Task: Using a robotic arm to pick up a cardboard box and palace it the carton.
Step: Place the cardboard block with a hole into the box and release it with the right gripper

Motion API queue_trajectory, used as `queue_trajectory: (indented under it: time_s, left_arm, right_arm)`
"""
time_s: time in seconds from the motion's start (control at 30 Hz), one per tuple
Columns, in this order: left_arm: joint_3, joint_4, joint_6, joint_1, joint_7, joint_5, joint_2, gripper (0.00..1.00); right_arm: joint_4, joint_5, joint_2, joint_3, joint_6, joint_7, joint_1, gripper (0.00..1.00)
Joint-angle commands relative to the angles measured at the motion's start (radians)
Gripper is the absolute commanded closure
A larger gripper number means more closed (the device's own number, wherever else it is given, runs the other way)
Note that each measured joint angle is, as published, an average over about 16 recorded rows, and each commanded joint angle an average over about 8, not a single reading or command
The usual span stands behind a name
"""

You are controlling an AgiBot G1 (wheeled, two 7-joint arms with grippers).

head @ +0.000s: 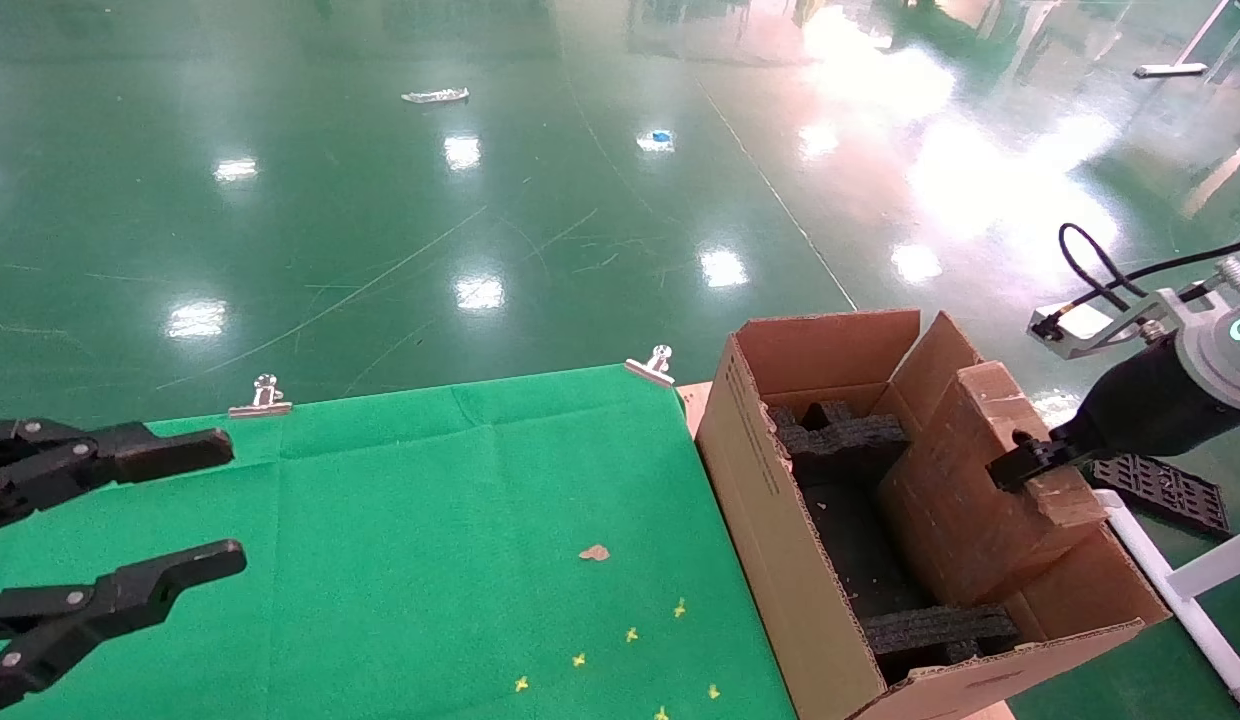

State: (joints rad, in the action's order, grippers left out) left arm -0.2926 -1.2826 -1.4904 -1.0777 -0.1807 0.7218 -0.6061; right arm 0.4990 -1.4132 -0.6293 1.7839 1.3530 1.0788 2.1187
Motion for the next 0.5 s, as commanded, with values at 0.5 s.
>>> queue_trajectory:
  time_s: [0.5]
  left_arm:
    - [-0.001, 0.000, 0.000, 0.000, 0.000, -0.001, 0.000, 0.00]
  right_arm:
    - [-0.186, 0.095, -0.091, -0.026, -0.157, -0.032, -0.263, 1.00]
